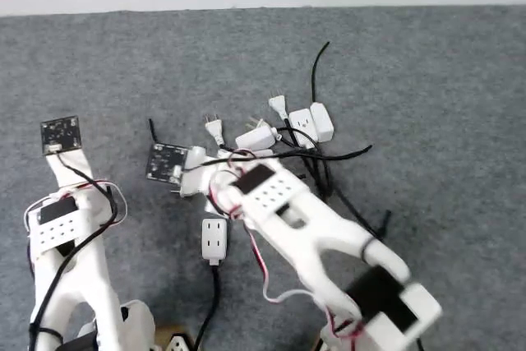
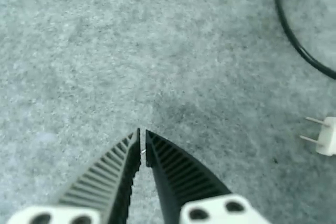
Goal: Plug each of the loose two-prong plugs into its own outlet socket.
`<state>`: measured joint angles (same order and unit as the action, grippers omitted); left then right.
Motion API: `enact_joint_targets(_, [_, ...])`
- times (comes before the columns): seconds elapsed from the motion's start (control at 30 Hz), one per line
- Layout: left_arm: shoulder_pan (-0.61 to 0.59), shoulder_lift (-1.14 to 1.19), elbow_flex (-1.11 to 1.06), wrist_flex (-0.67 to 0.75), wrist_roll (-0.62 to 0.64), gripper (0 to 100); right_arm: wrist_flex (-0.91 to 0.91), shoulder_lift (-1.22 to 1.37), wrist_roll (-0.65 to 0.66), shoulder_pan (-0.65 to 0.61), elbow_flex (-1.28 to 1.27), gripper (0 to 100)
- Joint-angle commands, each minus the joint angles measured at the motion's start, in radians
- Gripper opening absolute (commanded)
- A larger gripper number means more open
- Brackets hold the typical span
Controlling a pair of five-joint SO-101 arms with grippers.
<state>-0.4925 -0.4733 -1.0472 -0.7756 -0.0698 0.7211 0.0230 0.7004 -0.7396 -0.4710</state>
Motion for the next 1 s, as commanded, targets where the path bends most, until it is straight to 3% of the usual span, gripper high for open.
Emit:
enact_joint_targets(0.0, [-0.009,-0.002,0.03,0.028,0.012,1,0.007,0.091,0.0,-0.021,0.13,20.9])
enact_joint_targets(0.67, [-0.009,-0.002,0.024,0.028,0.009,1,0.085,0.337,-0.049,0.002,0.322,18.5])
enact_joint_targets(0.73, [-0.009,-0.002,0.024,0.028,0.009,1,0.099,0.343,-0.049,0.002,0.333,14.2])
enact_joint_targets(0.83, [-0.009,0.0,0.024,0.028,0.008,1,0.107,0.344,-0.049,0.002,0.336,0.1])
enact_joint_targets(0.97, [-0.009,0.0,0.022,0.028,0.008,1,0.107,0.344,-0.049,0.004,0.333,1.0])
